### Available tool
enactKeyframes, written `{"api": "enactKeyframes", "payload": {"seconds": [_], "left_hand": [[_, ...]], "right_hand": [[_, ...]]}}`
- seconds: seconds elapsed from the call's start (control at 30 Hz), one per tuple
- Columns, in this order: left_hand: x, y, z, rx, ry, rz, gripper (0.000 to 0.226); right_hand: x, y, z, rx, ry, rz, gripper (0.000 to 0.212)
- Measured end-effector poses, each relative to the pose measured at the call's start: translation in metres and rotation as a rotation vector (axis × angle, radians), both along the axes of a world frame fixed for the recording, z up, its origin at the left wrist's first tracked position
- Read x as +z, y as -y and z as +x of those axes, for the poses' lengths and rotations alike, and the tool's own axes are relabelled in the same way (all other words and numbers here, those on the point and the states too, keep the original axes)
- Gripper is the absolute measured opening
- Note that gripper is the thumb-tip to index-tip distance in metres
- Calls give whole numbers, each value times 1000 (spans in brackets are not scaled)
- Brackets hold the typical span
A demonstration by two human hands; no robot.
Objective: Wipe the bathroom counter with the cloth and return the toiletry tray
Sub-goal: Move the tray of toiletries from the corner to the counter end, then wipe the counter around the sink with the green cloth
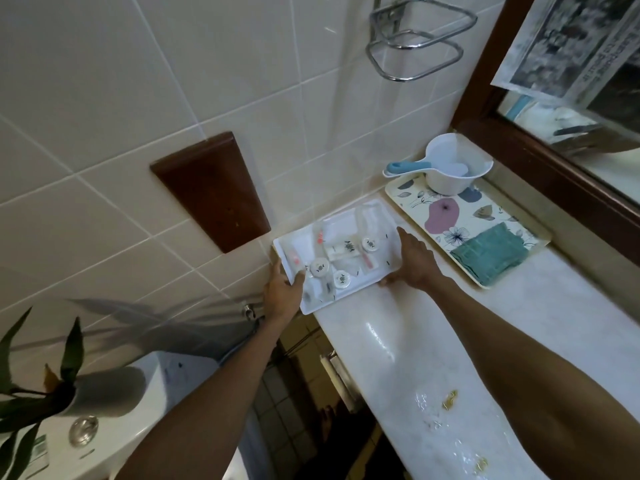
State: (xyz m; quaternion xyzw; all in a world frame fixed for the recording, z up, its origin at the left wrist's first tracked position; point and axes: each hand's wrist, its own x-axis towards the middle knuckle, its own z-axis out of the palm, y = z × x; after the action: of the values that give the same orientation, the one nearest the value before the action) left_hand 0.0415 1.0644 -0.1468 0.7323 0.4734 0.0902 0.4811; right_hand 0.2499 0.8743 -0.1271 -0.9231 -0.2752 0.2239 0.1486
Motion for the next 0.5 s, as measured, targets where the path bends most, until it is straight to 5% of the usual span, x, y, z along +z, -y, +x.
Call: {"api": "enactKeyframes", "payload": {"seconds": [0.33,0.5], "left_hand": [[-2,-6,0,-96,-147,21,69],[9,3,3,-107,-262,276,52]], "right_hand": [[-4,-9,9,-44,67,8,127],[-2,6,-2,-109,34,106,108]]}}
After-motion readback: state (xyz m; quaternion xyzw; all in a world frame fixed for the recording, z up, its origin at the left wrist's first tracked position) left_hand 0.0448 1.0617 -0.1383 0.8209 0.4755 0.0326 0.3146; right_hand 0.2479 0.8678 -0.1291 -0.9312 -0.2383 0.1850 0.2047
